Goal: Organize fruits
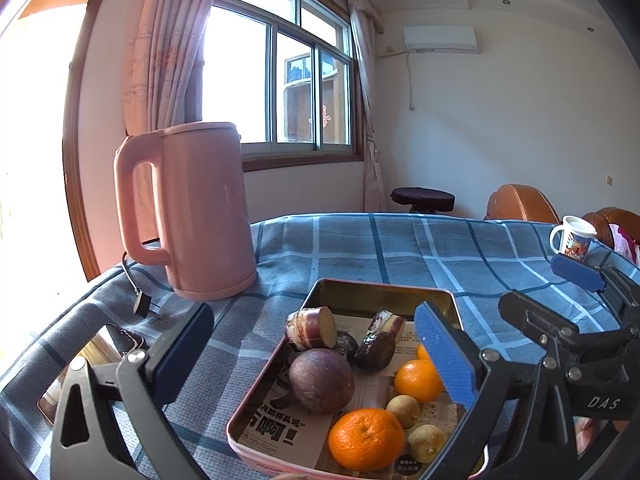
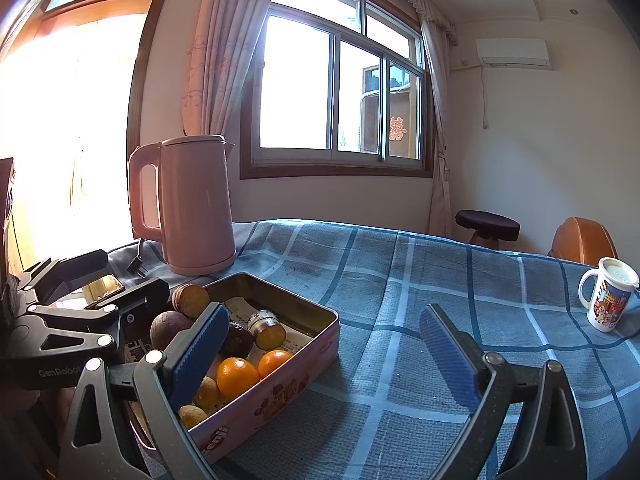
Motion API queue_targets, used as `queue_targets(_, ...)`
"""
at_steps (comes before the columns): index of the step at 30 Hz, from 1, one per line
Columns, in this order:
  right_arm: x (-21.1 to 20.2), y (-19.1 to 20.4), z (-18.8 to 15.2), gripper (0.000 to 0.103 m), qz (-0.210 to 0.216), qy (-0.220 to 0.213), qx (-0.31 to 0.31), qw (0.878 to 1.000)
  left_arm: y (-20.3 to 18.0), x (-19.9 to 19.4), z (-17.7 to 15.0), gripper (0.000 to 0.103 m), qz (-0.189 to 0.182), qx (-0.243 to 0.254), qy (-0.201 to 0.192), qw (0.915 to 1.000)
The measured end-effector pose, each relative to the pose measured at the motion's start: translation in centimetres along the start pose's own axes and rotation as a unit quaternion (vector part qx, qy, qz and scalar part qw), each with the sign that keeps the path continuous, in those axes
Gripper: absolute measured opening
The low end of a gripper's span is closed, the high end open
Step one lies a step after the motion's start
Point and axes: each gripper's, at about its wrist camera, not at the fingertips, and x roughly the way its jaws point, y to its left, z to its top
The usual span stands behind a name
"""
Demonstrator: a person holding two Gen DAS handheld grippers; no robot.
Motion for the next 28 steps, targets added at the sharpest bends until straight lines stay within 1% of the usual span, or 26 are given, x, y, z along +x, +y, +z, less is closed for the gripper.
queue_targets(28, -0.35, -0.32, -0.01, 0.098, -0.002, -0.002, 0.008, 1.0, -0.09, 0.01, -0.12, 0.103, 0.005, -0.001, 0.002, 1.0)
